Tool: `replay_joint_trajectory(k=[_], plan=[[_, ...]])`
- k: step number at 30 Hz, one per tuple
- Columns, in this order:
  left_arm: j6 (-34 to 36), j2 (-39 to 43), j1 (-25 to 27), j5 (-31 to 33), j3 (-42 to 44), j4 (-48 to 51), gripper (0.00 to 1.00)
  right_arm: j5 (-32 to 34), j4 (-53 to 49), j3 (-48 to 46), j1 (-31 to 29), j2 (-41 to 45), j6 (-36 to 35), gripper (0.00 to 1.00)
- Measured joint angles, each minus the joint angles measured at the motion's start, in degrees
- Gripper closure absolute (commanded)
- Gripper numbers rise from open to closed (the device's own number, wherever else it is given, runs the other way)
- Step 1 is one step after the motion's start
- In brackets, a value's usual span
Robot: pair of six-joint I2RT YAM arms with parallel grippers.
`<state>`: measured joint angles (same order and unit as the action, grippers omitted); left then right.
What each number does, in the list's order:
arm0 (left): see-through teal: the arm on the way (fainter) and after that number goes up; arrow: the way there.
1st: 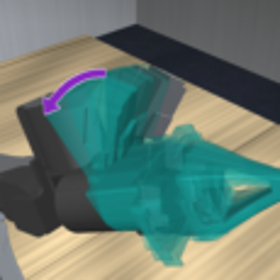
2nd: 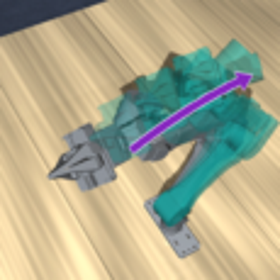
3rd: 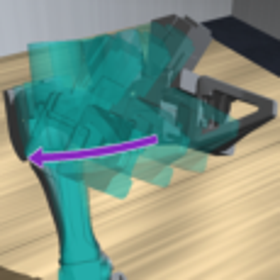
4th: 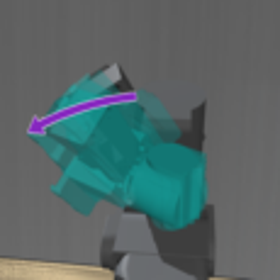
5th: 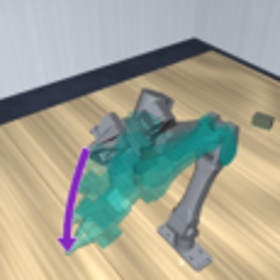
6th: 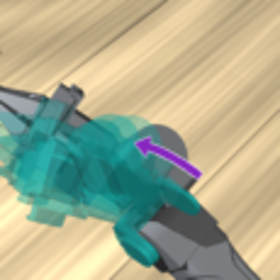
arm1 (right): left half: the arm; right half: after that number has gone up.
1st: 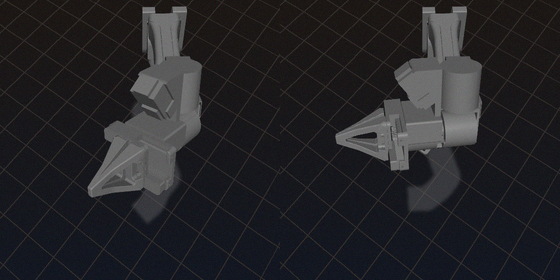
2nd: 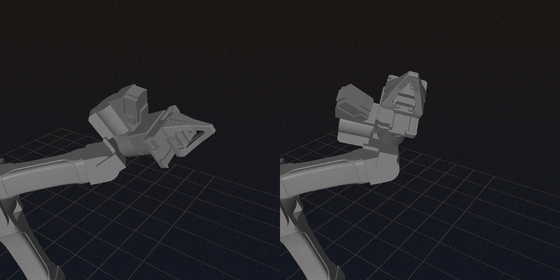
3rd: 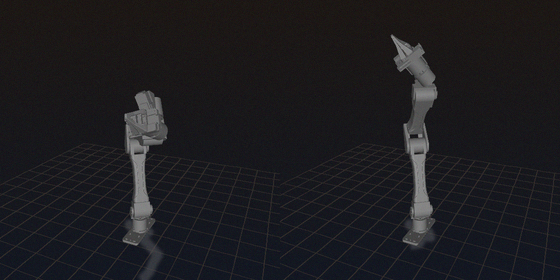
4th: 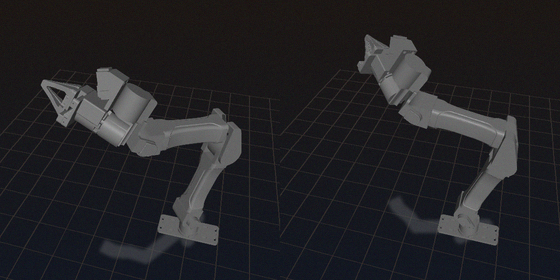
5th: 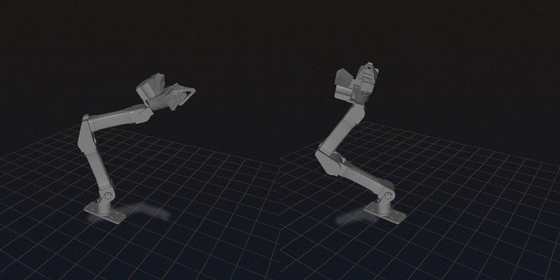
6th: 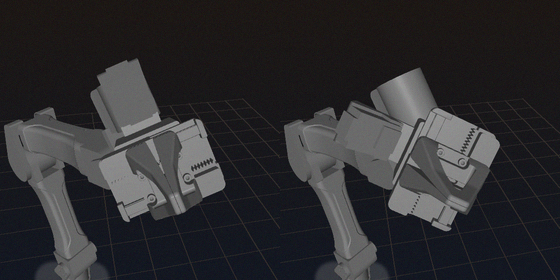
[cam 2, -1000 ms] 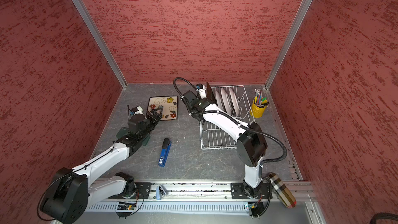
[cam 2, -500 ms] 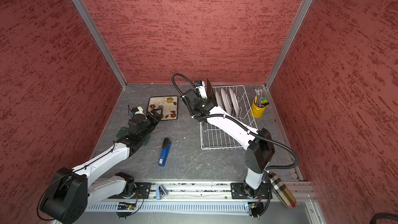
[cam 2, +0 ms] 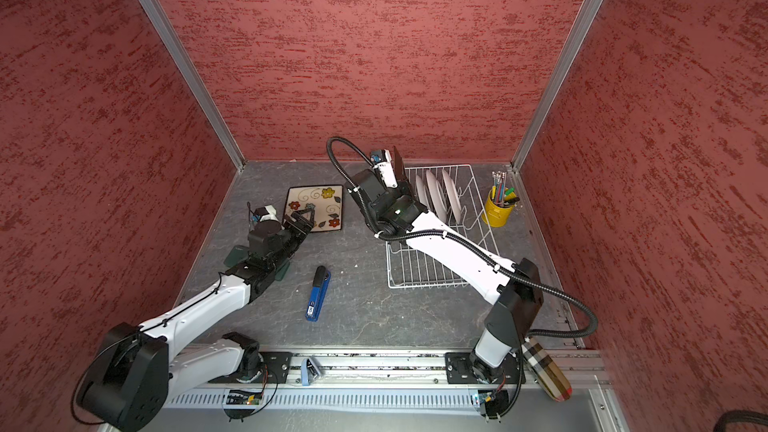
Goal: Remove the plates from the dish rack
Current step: 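Lift the dark square plate up out of the rack with the right gripper, then swing the dark plate toward the left gripper while the left gripper reaches for it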
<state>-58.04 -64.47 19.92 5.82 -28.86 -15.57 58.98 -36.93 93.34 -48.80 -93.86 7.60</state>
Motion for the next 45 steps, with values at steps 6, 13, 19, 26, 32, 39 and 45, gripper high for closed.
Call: replay_joint_trajectory(k=[6,13,19,26,32,39,45], plan=[[0.0,-0.3,-1.5,-2.5,0.0,-1.5,0.13,-2.2,1.9,-2.4,-0.1,6.1,0.4,1.0],[-0.2,-0.4,-2.1,-6.1,-0.1,-2.5,0.13,-10.9,4.6,-6.6,0.7,16.3,3.6,1.0],[-0.2,-0.3,-2.1,-8.6,-0.1,-3.8,0.13,-20.5,8.9,-9.3,2.5,19.8,7.8,1.0],[-1.4,1.6,-3.5,-11.6,-0.1,-5.4,0.13,-32.6,15.6,-17.1,6.6,20.4,14.5,1.0],[-4.1,1.7,-7.5,-16.6,0.0,-8.5,0.13,-44.8,20.8,-23.5,12.2,20.0,22.3,1.0],[-4.7,1.9,-9.7,-20.3,0.0,-8.9,0.13,-52.0,27.2,-24.0,13.9,17.2,27.7,1.0],[-5.7,1.9,-10.0,-22.2,0.0,-8.9,0.13,-56.0,36.0,-28.0,14.4,17.1,32.3,1.0]])
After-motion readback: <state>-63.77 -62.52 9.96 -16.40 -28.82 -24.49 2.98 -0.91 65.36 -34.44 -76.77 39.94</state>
